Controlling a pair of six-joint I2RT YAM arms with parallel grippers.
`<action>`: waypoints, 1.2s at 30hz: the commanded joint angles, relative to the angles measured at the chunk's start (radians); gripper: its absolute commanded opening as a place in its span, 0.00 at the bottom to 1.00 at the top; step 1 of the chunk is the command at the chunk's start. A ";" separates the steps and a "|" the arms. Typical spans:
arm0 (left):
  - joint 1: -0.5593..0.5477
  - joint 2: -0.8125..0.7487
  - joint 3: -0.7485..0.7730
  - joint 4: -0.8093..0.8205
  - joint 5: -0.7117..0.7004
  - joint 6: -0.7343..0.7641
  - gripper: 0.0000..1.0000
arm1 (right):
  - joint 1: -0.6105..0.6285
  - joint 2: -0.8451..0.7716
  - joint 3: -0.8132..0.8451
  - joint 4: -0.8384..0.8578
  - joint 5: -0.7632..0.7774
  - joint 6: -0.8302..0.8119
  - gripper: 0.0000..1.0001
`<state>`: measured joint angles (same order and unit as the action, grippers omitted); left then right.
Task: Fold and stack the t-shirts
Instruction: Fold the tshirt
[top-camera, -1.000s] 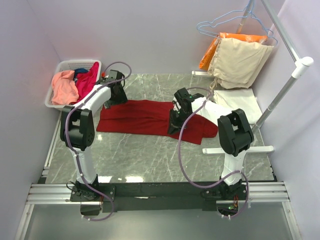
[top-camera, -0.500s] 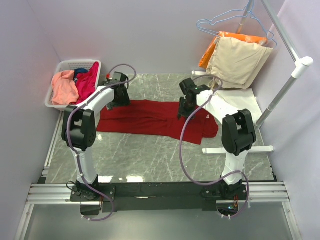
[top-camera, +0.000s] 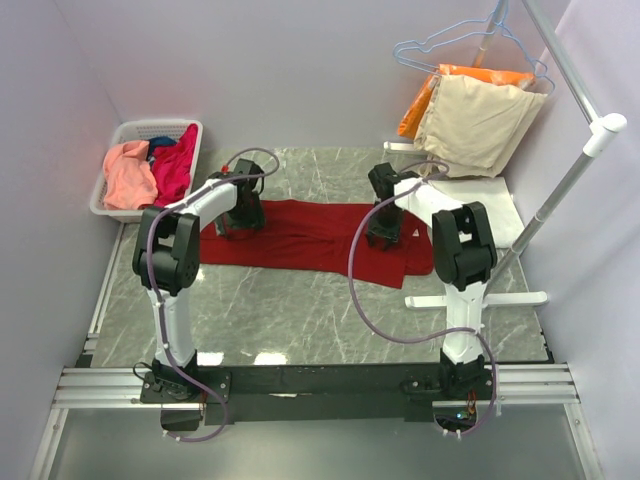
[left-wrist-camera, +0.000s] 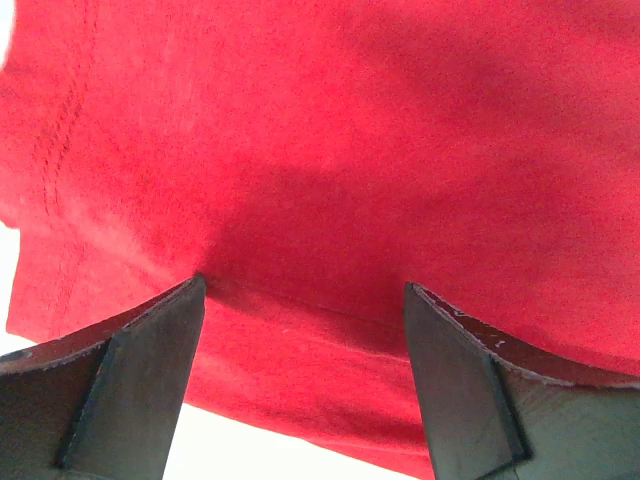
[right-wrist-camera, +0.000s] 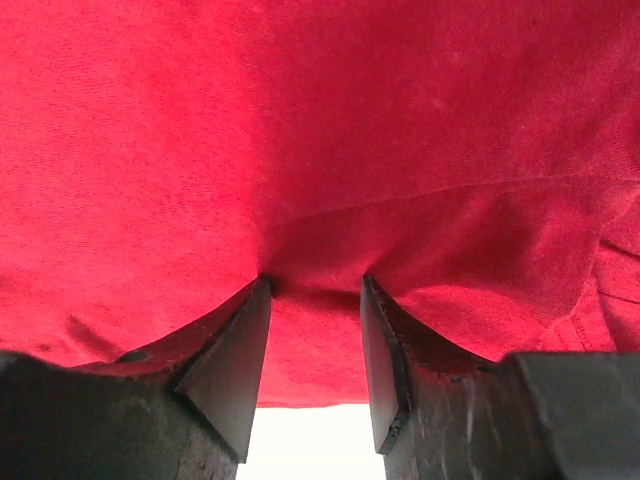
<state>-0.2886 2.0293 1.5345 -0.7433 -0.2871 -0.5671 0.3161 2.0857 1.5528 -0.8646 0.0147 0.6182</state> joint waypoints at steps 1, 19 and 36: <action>-0.001 0.002 -0.034 -0.071 -0.035 -0.027 0.86 | 0.003 0.063 0.076 -0.042 0.017 0.023 0.47; -0.104 -0.136 -0.254 -0.268 -0.069 -0.174 0.88 | -0.018 0.330 0.506 -0.240 0.128 -0.034 0.45; -0.210 -0.375 -0.162 -0.493 -0.040 -0.301 0.89 | -0.063 0.188 0.596 -0.241 0.149 -0.058 0.45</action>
<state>-0.4747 1.7618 1.2469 -1.0954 -0.3309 -0.8192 0.2867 2.4153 2.1456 -1.1374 0.0933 0.5697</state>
